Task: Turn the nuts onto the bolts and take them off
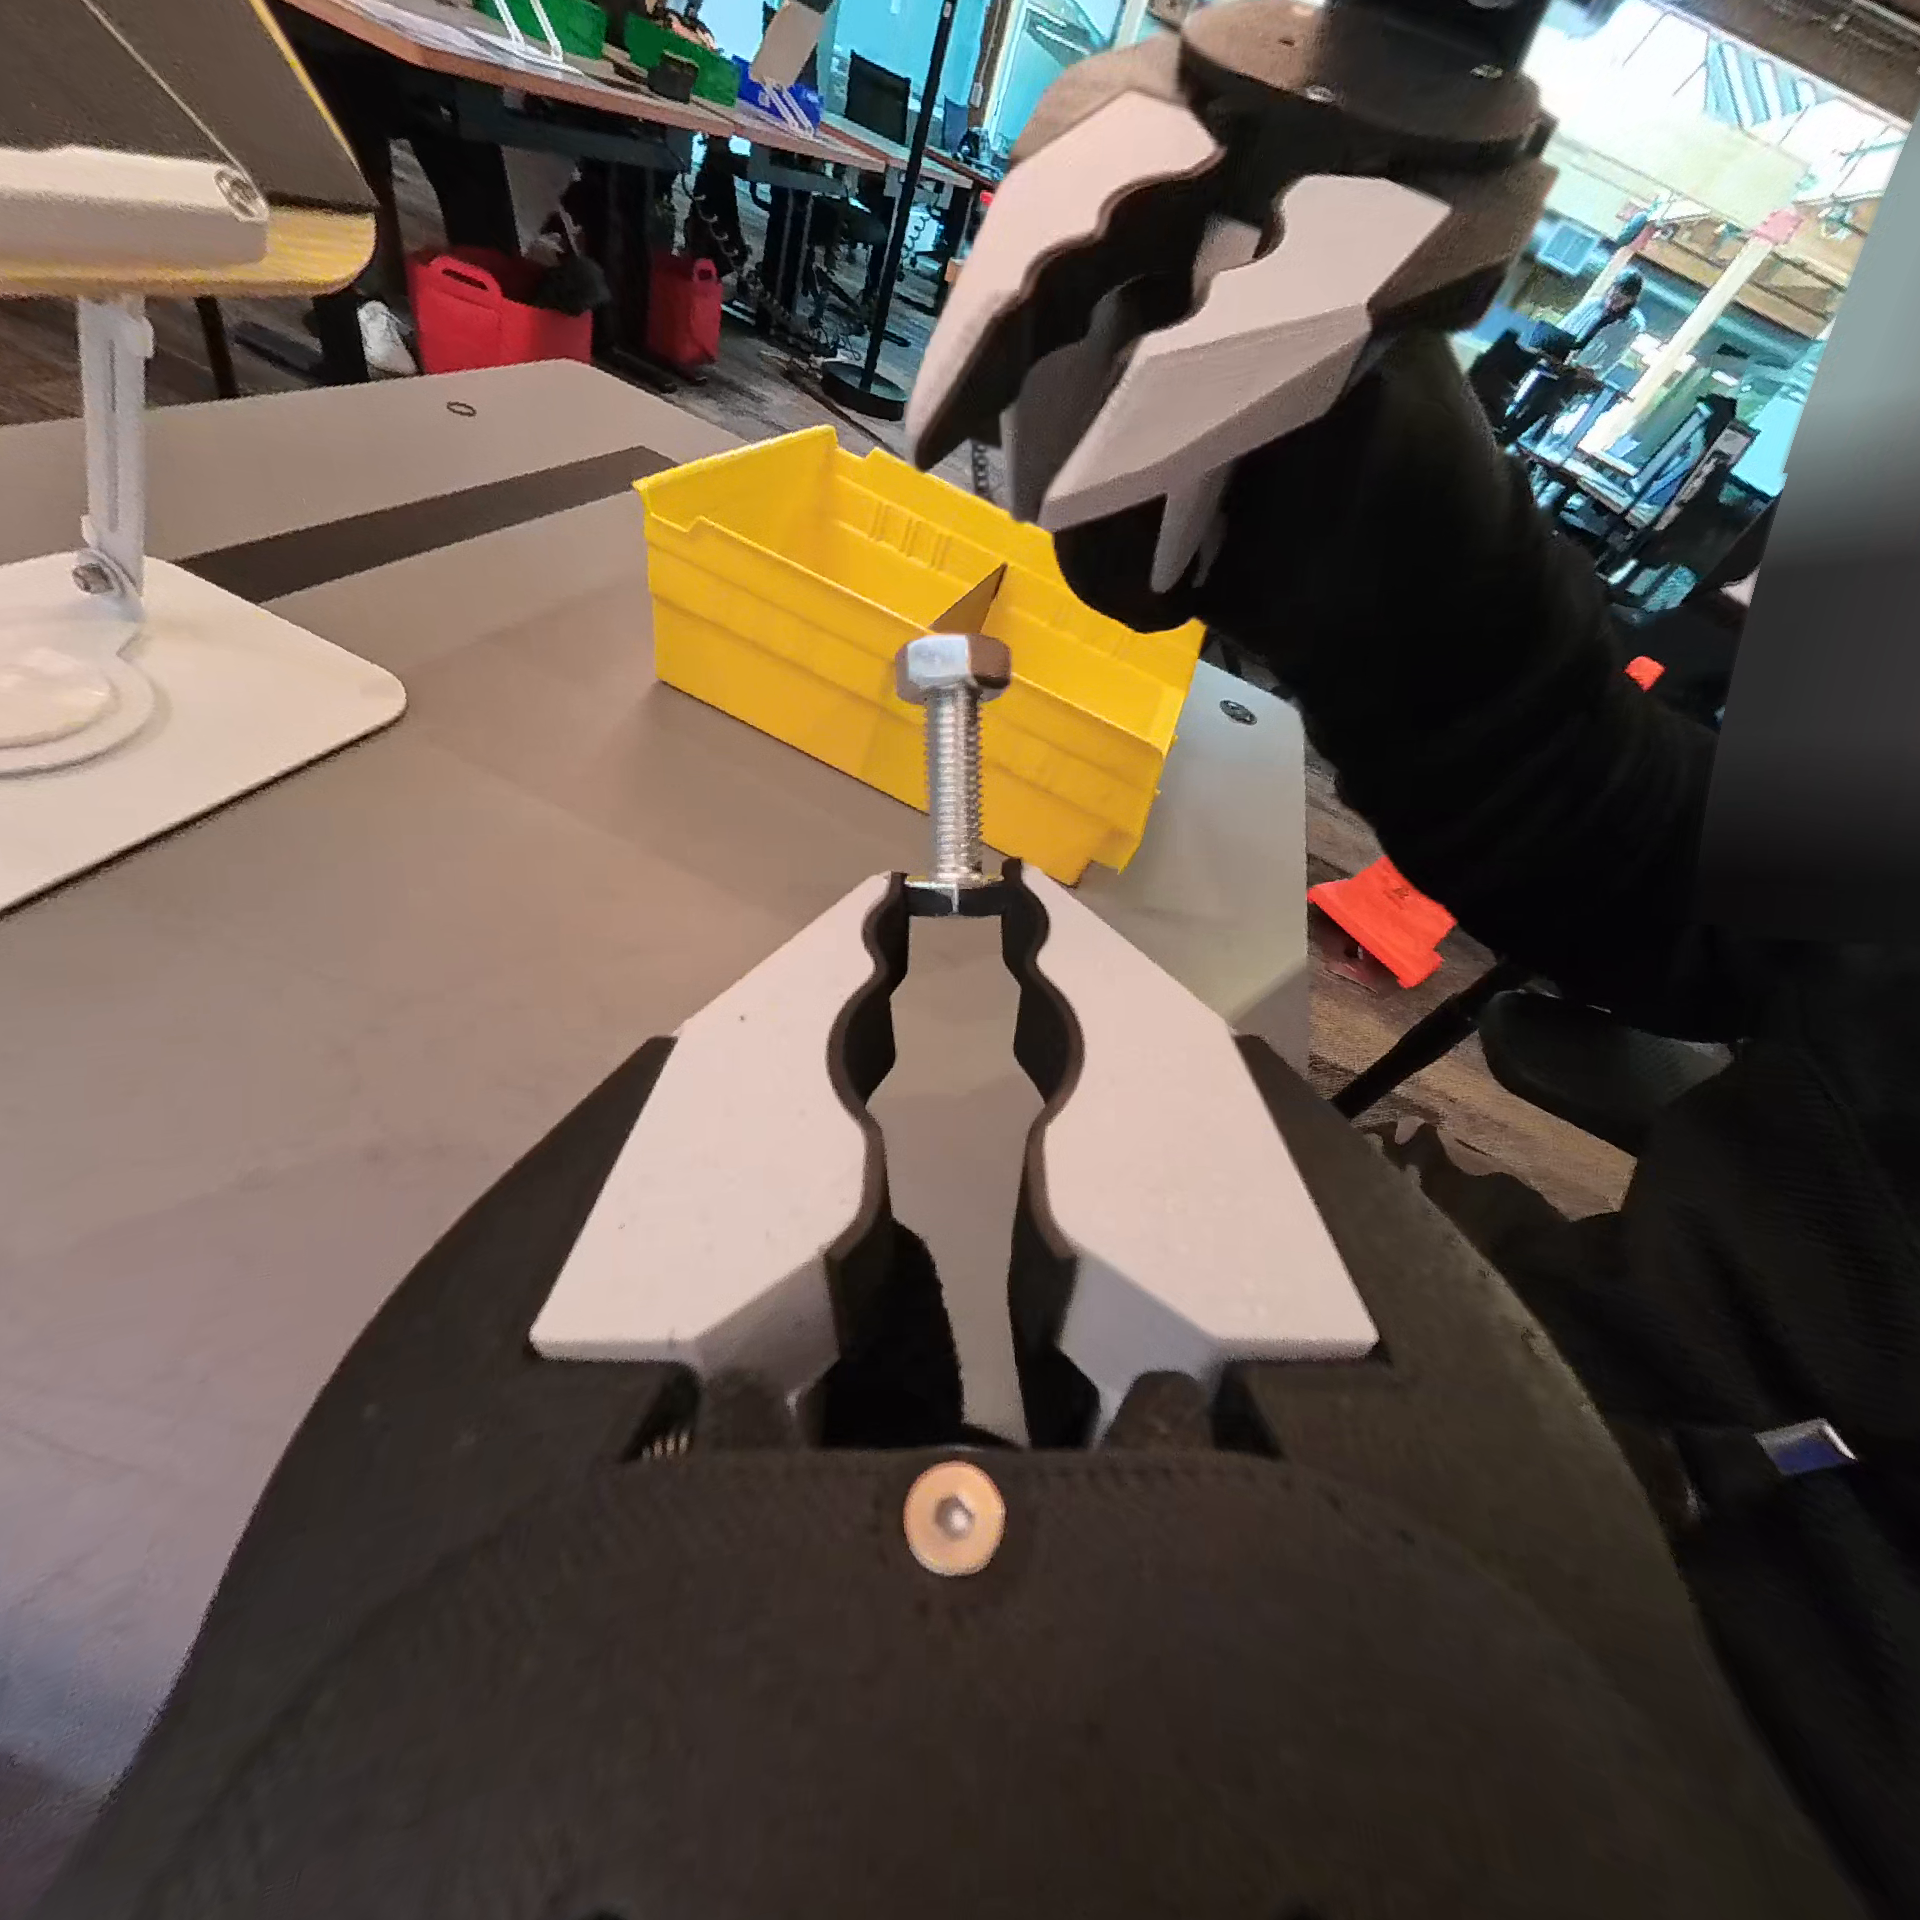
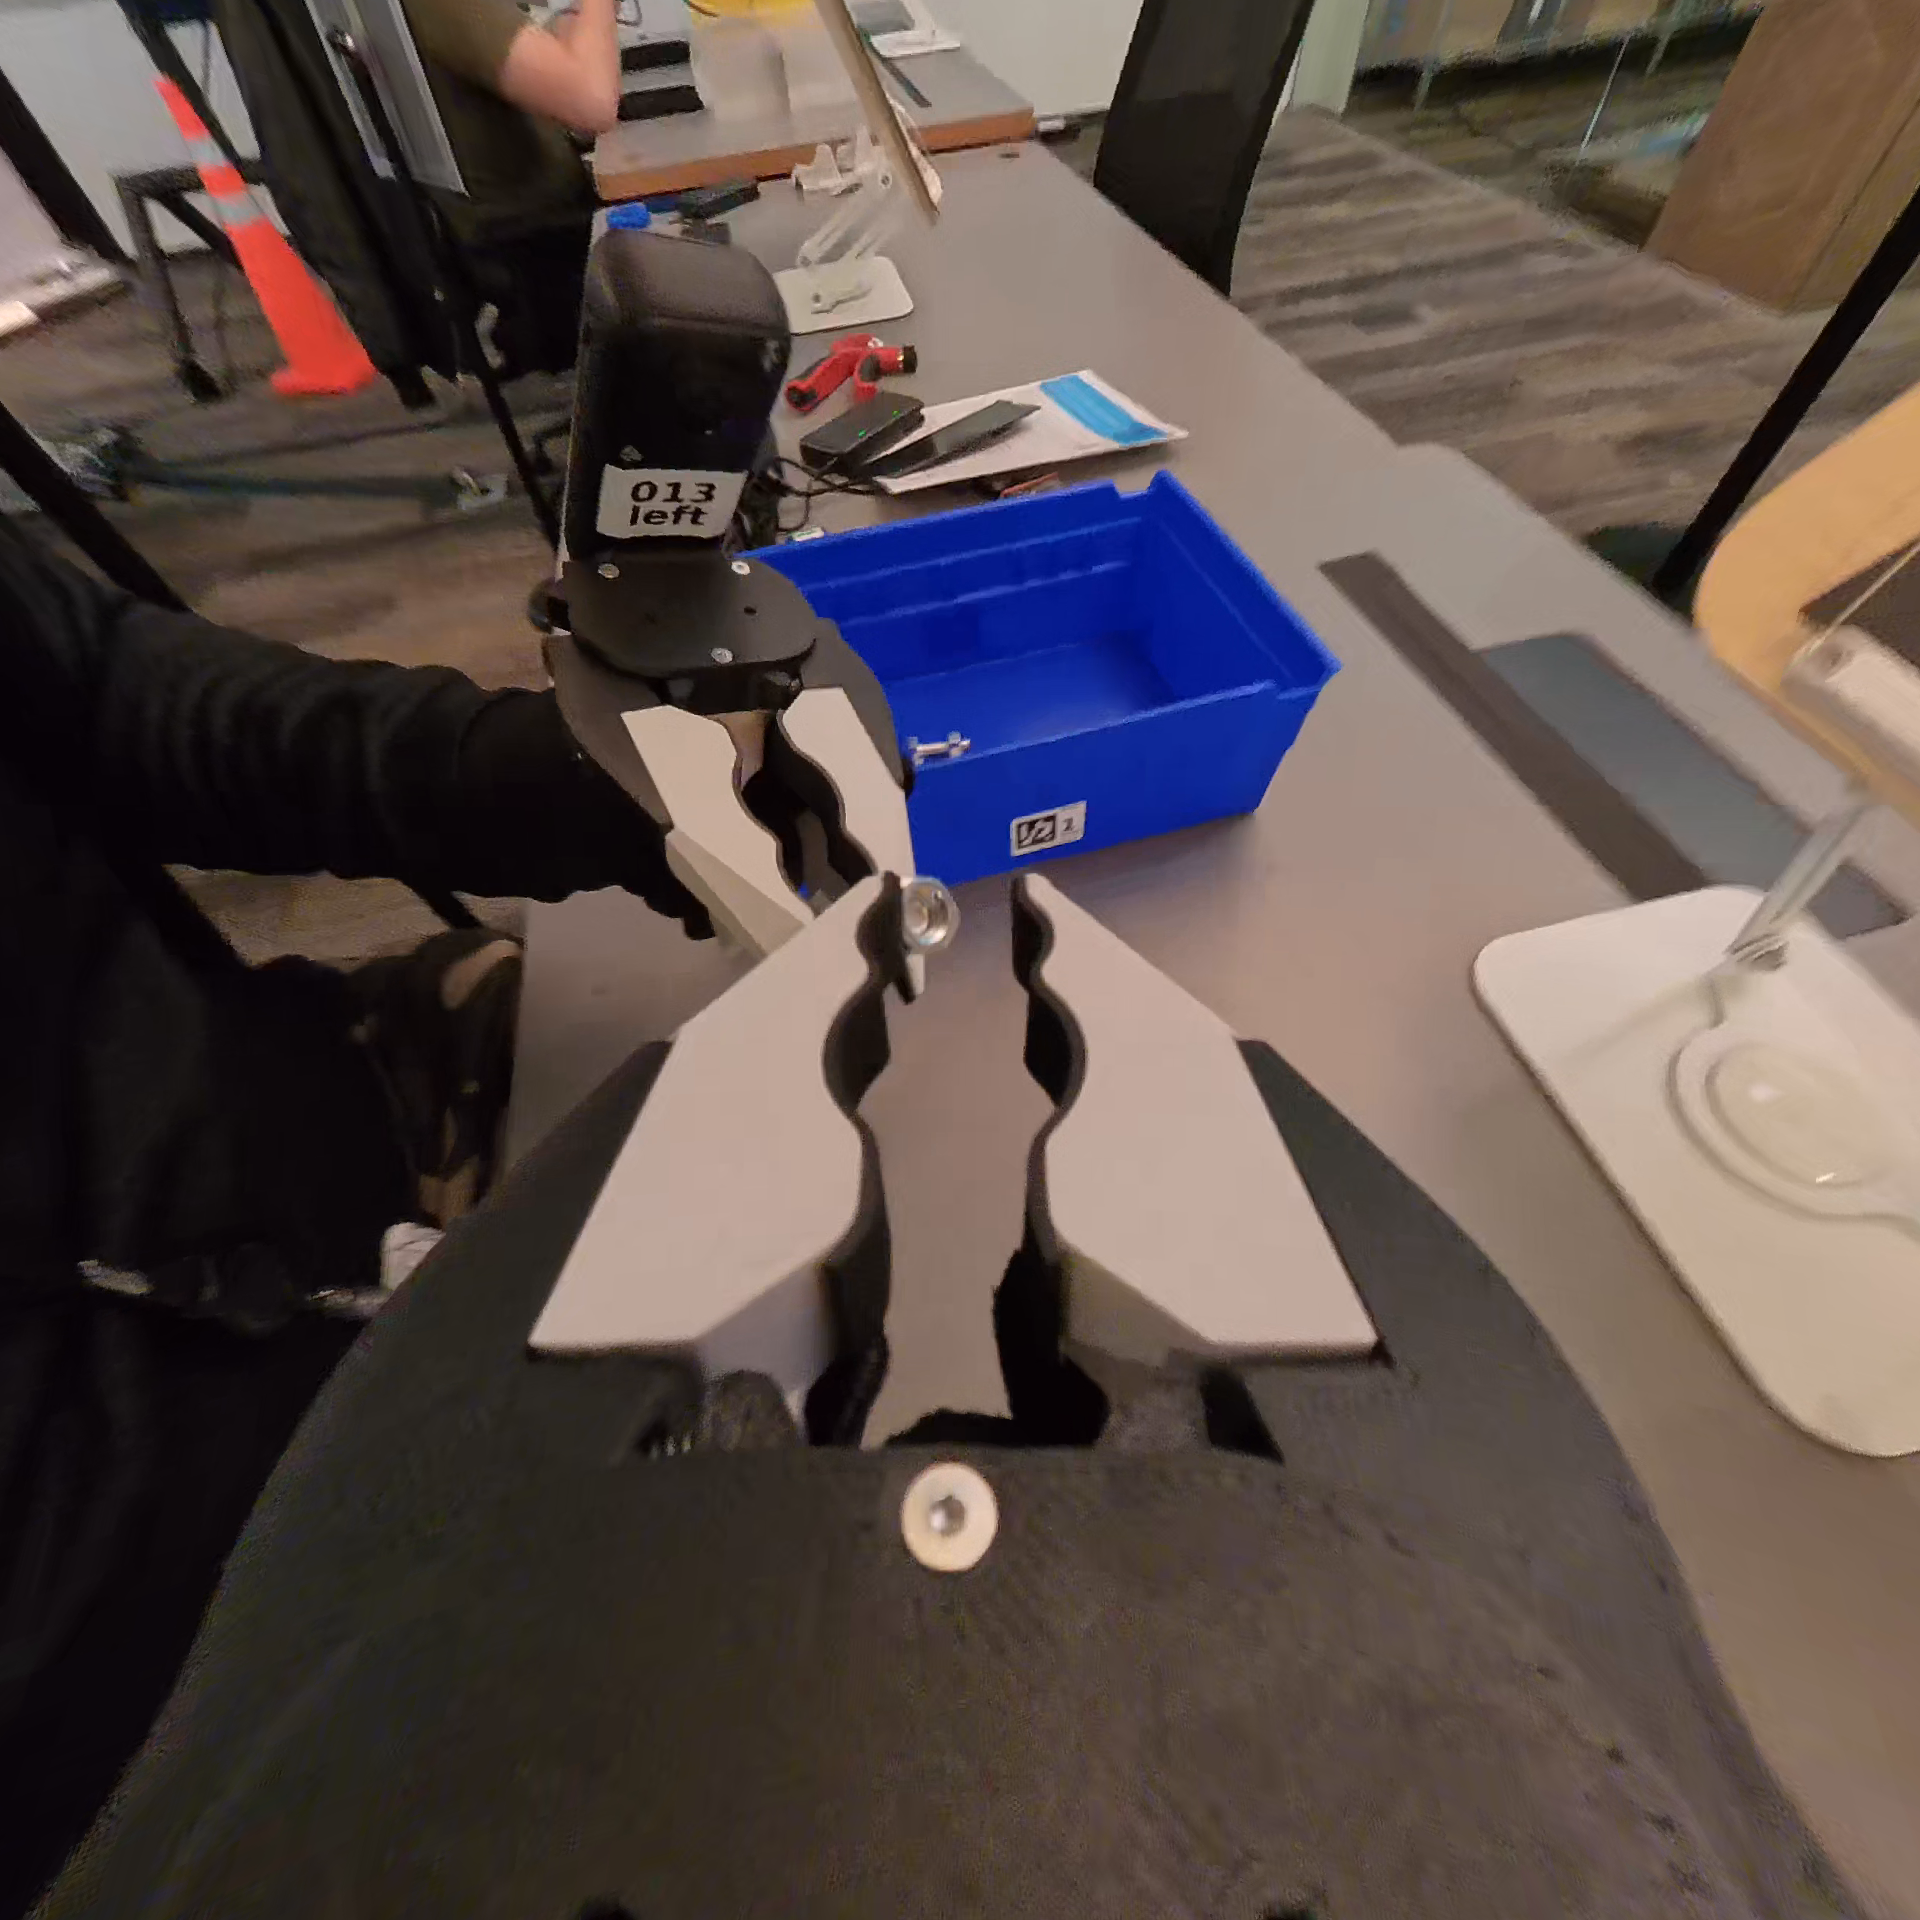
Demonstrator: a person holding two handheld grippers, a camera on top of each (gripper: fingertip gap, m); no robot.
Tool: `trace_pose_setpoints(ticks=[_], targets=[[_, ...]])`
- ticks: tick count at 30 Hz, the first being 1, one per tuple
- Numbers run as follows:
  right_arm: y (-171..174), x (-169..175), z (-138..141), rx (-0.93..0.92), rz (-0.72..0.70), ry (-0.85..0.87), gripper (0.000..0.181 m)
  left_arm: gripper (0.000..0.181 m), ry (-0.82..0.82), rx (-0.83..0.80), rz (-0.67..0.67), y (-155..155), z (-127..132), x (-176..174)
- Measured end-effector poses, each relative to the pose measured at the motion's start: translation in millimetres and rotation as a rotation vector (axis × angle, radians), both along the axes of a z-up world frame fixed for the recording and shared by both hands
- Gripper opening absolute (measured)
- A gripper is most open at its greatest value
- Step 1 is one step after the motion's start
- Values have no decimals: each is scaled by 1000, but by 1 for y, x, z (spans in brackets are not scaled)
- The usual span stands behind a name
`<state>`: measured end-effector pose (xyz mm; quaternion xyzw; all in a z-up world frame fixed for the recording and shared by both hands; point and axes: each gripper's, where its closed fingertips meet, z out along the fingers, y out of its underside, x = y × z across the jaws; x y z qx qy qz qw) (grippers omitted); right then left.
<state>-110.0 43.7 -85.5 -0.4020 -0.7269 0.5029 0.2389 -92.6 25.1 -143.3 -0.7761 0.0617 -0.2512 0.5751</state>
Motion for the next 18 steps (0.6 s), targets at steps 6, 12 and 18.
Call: trace_pose_setpoints(ticks=[6,12,18], targets=[[-13,6,-20,-145,53,-174,37,16,147,-3,30,1,-5,-1],[-20,3,-29,-166,67,-201,16,16,167,-4,18,1,-5,4],[-18,8,-29,69,148,-163,17,16,89,-28,-46,-1,-7,10]])
